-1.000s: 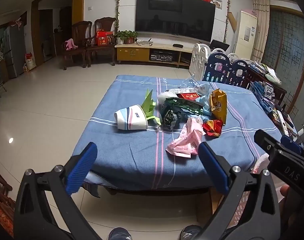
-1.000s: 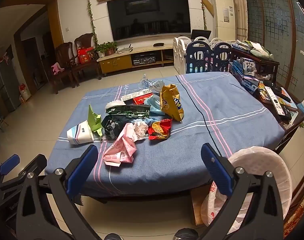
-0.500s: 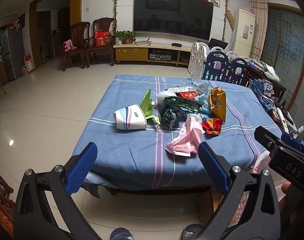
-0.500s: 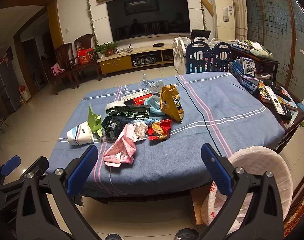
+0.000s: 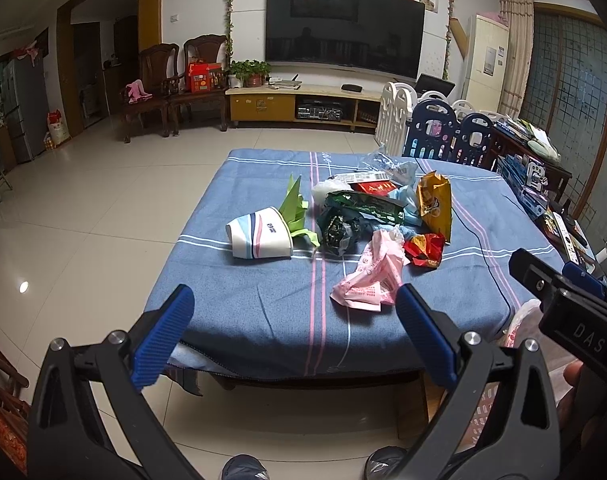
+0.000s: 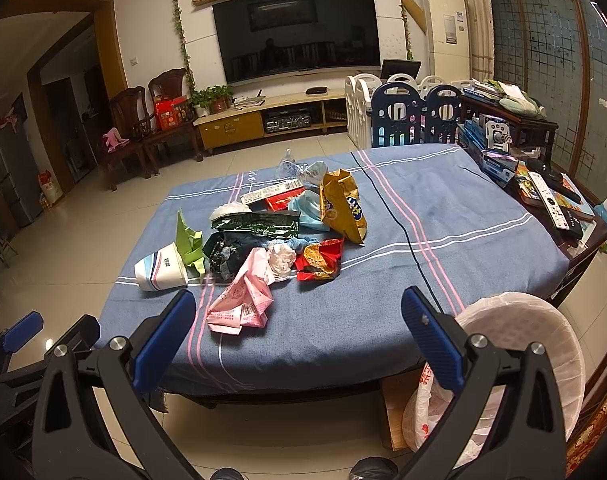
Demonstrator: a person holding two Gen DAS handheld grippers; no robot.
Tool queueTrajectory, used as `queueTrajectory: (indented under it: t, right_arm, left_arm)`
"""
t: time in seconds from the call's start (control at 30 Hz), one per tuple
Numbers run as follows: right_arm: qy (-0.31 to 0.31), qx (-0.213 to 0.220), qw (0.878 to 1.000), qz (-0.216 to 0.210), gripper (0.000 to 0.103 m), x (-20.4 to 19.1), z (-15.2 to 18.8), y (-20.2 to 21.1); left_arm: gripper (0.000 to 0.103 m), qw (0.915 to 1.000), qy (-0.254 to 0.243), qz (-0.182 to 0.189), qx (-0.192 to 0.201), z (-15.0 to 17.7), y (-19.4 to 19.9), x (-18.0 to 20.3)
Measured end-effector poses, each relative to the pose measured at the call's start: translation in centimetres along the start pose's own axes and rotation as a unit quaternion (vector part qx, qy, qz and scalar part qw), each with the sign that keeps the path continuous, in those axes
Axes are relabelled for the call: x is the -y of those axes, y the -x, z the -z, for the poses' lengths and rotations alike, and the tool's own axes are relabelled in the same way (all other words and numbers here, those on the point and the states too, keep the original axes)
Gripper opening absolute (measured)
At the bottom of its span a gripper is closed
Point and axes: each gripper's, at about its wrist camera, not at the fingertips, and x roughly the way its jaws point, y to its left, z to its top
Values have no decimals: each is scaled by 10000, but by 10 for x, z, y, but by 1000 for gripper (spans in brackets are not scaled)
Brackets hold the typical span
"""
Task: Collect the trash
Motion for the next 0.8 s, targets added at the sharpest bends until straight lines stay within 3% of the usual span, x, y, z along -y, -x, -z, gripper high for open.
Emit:
queueTrajectory:
  t: [0.8]
  right_arm:
    - [-15,3,10000,-8,100,0,-1,0]
  left_arm:
    - [100,10000,-22,-5,-53,2,-1,1]
